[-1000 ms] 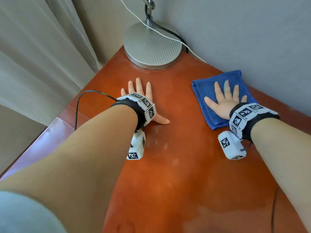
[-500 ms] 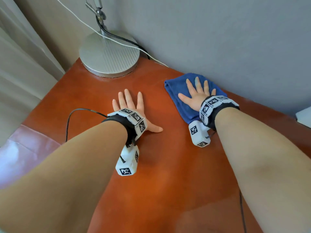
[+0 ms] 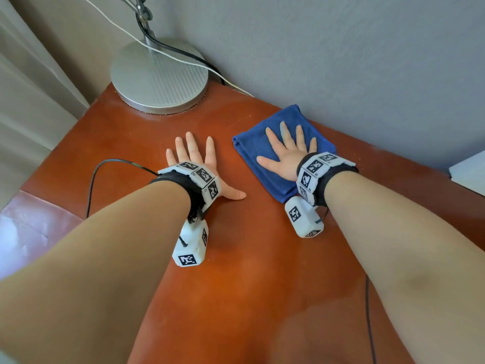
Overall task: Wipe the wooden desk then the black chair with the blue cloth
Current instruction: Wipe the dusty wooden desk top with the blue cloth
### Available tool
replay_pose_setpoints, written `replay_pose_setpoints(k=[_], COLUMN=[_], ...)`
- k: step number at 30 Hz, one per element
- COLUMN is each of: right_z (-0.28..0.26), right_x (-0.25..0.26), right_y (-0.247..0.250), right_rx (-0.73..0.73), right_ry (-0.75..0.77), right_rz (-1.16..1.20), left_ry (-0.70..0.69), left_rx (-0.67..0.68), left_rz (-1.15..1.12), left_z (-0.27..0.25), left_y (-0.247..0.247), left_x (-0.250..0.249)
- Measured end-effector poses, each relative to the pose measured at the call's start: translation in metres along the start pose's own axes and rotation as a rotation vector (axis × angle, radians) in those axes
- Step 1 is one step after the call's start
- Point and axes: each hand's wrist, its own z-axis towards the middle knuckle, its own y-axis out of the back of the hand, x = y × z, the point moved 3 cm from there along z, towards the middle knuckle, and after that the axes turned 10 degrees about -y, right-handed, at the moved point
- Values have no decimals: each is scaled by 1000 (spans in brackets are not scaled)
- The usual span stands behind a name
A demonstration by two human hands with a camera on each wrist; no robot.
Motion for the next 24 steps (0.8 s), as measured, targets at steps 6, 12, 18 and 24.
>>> replay_pose_setpoints(k=[6, 12, 18, 24], right_z=[24, -11, -17, 36], right_x=[-42, -28, 38, 57], right_y=[16, -7, -7, 23], right_rx=[-52, 7, -17, -65], right_ry=[-154, -97, 135, 87], right_rz=[105, 14, -121, -29], left_ry=[7, -11, -76, -58], left_rx=[15, 0, -169, -108], left_rz=[-14, -22, -26, -16], left_z=[3, 5, 8, 13], left_y=[-1, 0, -12, -11], left_x=[1, 3, 6, 8])
